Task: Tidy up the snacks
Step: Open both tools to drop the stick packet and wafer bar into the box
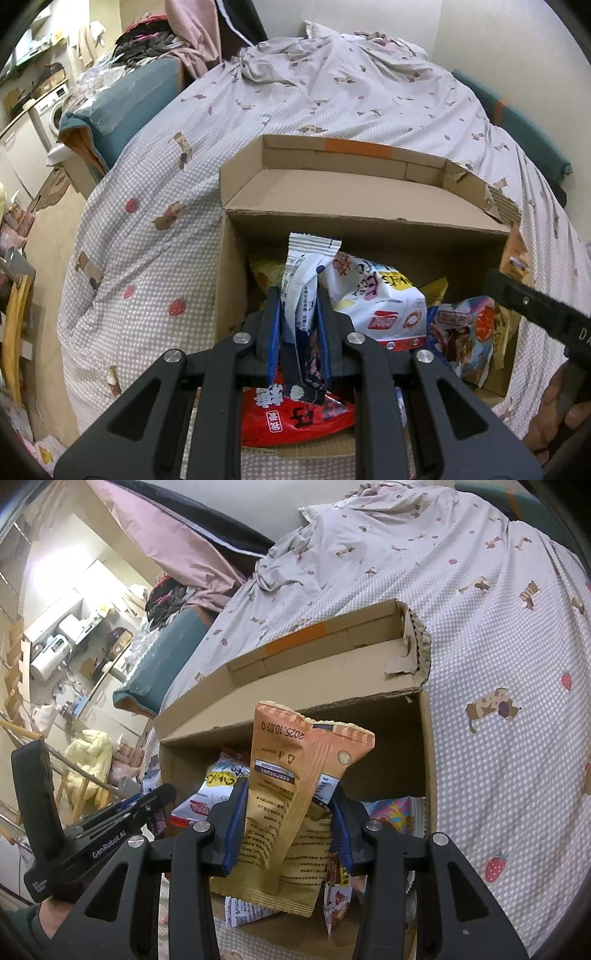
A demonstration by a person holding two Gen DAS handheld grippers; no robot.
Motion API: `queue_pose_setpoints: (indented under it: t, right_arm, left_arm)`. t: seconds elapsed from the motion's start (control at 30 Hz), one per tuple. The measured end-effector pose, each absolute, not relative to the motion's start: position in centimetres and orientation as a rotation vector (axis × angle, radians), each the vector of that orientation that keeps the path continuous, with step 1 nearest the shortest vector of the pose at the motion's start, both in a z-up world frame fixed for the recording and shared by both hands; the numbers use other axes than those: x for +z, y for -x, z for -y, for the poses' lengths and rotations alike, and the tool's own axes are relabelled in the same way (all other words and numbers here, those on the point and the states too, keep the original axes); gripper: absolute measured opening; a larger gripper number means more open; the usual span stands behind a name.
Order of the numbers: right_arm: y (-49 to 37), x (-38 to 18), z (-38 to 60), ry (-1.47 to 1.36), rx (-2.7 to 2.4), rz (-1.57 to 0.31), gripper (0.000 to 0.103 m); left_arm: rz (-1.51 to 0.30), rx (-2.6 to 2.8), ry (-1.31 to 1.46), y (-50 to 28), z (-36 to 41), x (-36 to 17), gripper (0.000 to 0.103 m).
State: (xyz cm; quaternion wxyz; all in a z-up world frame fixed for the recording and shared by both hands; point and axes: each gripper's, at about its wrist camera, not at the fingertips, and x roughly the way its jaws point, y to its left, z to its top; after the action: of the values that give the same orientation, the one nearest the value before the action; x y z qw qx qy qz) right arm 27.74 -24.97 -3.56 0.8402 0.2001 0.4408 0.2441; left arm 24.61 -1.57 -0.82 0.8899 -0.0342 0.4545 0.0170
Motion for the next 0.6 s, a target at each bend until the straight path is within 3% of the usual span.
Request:
queue_pose_setpoints:
  t: [0.1, 0.13, 0.17, 0.23, 0.27, 0.37, 0.6]
  right_arm:
    - [-27.7, -3.3, 25.3, -0.453, 0.517, -0.909, 0.06]
    - [-27.5, -3.1, 25.4, -0.458, 0.515, -0.899, 0.064]
    - [-27.4, -2.8, 25.6, -0.466, 0.518, -0.88, 0.071]
    - [-27.1, -2.4, 25.7, -0.468, 0.527, -0.859, 0.081]
    - [-26.9, -2.0, 25.7, -0.461, 0.526, -0.844, 0.087]
    - [-26.5, -1.1, 25.5, -0.422, 0.517, -0.81, 0.099]
    - [-24.9, 0.7, 24.9, -0.326, 0.493, -0.735, 0.103]
  left_arm:
    - [-0.946, 0.025, 0.046, -24.4, 2.1, -0.7, 0.019]
    - [-0.944, 0.028, 0.039, -24.3, 2.2, -0.6, 0.033]
    - [-0.938, 0.033, 0.036, -24.1, 2.3, -0.4, 0.055]
    - [-0.91, 0.058, 0.039, -23.7, 2.2, 0.0, 0.081]
    - [-0.899, 0.066, 0.044, -23.6, 2.1, 0.2, 0.086]
    - [-0.89, 0.051, 0.063, -23.3, 1.9, 0.6, 0.086]
    - [-0.86, 0.094, 0.044, -22.1, 1.8, 1.9, 0.086]
